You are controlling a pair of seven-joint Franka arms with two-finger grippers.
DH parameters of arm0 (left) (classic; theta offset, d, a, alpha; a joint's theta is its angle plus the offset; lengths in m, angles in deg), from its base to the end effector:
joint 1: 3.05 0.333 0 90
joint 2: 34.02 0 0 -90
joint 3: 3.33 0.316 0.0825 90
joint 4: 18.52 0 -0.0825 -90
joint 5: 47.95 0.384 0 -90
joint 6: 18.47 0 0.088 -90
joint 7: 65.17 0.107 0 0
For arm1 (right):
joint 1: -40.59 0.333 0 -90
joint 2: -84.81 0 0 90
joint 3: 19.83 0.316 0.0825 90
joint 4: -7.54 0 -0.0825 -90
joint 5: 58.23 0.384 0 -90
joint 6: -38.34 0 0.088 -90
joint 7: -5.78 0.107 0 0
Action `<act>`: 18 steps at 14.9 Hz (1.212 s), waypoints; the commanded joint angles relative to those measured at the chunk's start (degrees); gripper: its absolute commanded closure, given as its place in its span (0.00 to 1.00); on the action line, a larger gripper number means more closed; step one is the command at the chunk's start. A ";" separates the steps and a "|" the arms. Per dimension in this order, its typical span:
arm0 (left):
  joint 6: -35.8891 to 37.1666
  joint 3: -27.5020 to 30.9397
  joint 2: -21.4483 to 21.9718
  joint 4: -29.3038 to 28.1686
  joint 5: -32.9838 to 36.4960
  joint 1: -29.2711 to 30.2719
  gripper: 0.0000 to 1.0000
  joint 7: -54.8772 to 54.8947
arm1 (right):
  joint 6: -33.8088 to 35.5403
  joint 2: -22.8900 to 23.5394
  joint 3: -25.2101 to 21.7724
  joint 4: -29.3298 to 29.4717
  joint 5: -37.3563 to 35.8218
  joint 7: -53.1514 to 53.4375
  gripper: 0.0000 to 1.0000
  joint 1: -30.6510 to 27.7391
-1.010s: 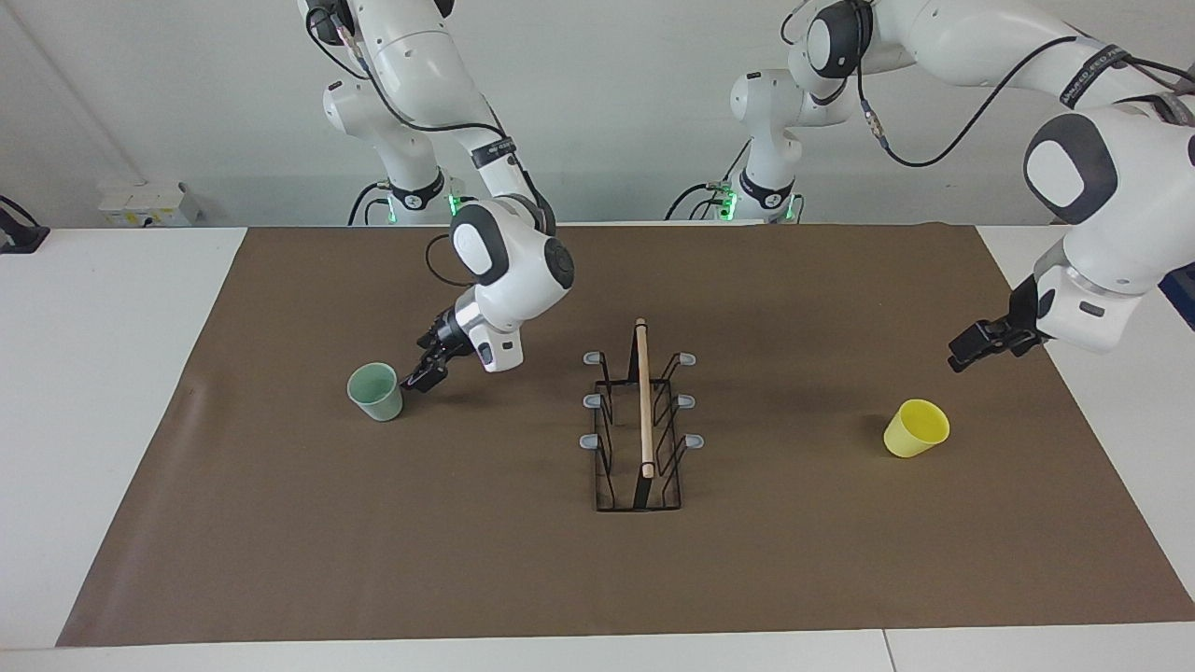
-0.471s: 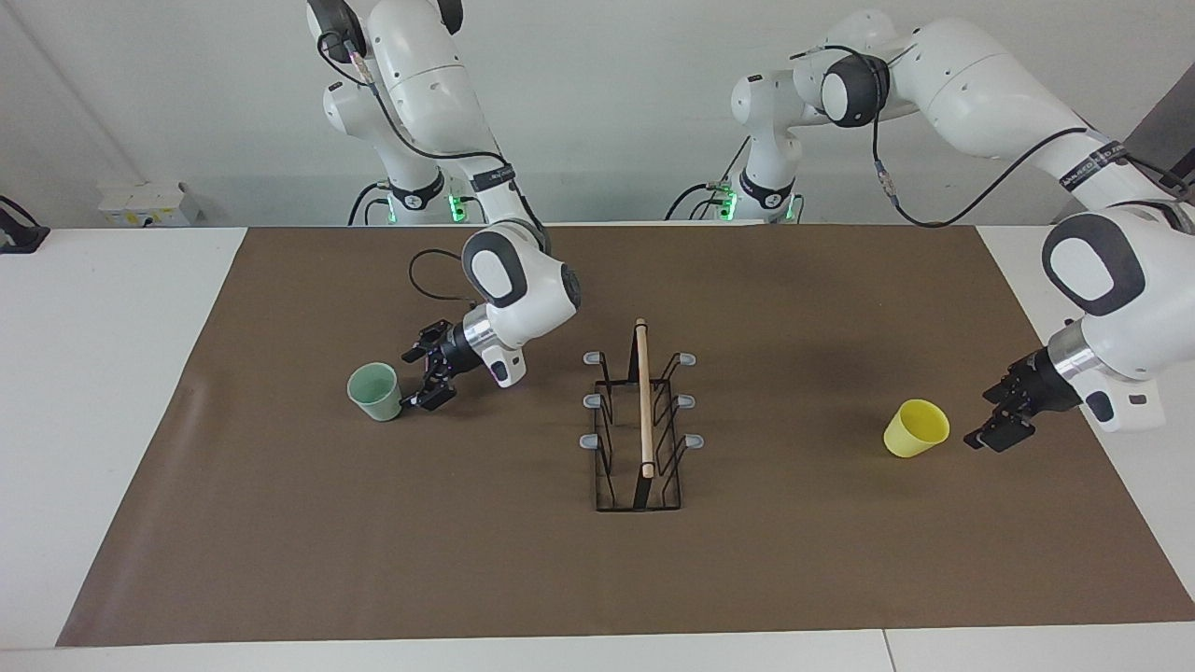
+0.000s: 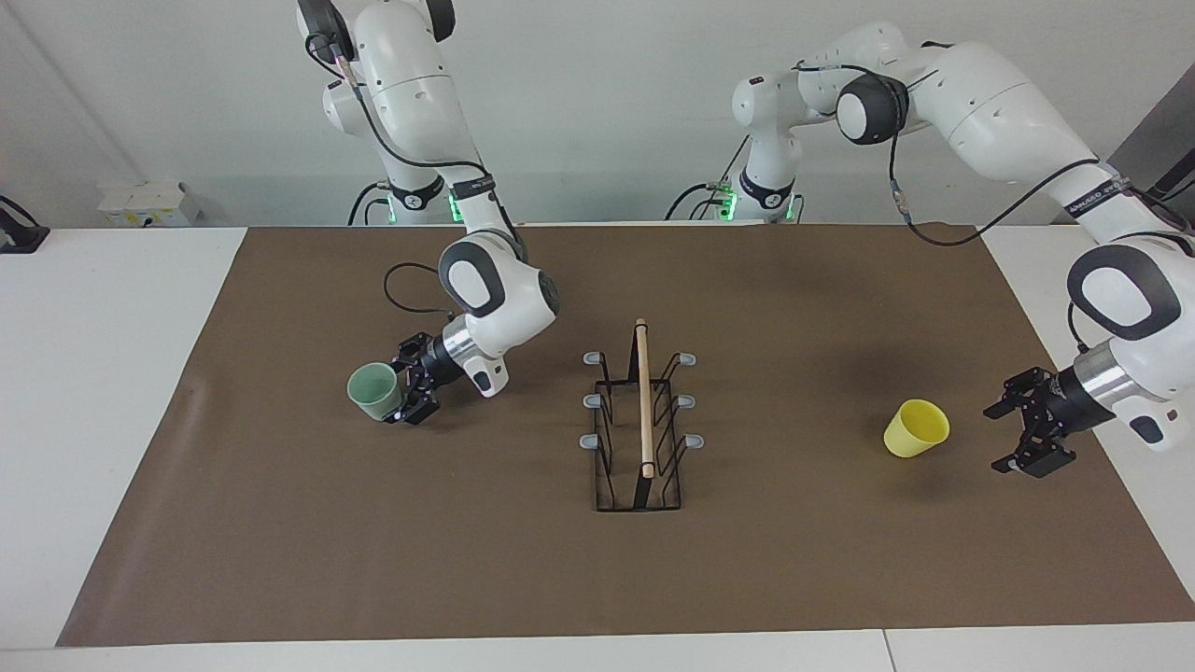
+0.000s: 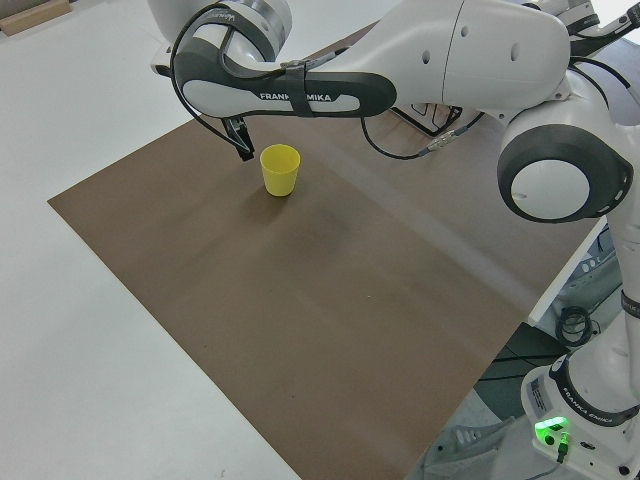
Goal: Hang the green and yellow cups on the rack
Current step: 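Grasp the yellow cup with the left gripper while the right gripper holds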
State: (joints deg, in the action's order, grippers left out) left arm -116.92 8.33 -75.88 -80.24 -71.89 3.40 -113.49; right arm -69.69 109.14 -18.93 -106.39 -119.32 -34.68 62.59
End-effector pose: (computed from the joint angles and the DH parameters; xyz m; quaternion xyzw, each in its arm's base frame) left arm 0.7305 0.1496 0.3986 0.8194 0.5554 -0.0737 0.1213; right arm 0.5536 0.1628 0.2438 0.5629 0.6741 -0.2858 0.3835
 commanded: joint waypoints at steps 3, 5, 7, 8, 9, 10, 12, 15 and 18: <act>-13.07 0.03 9.67 -21.30 -8.21 0.58 0.00 -5.11 | -1.57 -0.34 0.34 -1.82 -4.46 -1.37 0.01 -1.87; -13.96 0.20 11.70 -25.88 -9.19 0.66 0.00 -9.84 | -1.83 -0.43 0.34 -2.17 -5.26 -1.46 0.05 -1.96; -16.15 0.20 14.33 -32.63 -9.54 -0.13 0.00 -15.46 | -2.01 -0.43 0.34 -2.09 -5.35 -1.90 0.39 -2.22; -17.73 0.20 15.65 -36.32 -10.76 0.40 0.00 -16.45 | -2.27 -0.43 0.34 -2.00 -5.35 -2.16 0.95 -2.31; -19.57 0.20 17.06 -40.27 -14.34 0.57 0.00 -16.46 | -2.10 -0.43 0.34 -1.65 -5.35 -2.34 1.00 -2.40; -21.16 0.20 17.68 -42.40 -17.60 0.66 0.00 -16.63 | -1.75 -0.43 0.34 -1.13 -5.35 -2.52 1.00 -2.49; -22.14 0.29 19.08 -45.83 -25.32 0.92 0.00 -16.63 | -1.04 -0.43 0.34 0.54 -4.66 -3.48 1.00 -2.40; -27.74 0.20 20.49 -51.54 -33.07 -0.04 0.00 -16.28 | 0.53 -0.26 0.34 3.88 -3.69 -4.53 1.00 -2.93; -30.49 0.03 20.67 -52.70 -38.45 -1.09 0.00 -16.11 | 1.24 -0.26 0.34 8.97 0.00 -8.04 1.00 -4.06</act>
State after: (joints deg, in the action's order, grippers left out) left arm -144.68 8.14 -57.72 -129.69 -107.15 3.66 -129.22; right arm -69.41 108.90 -18.96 -101.21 -121.71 -38.29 60.09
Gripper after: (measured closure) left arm 0.000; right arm 0.295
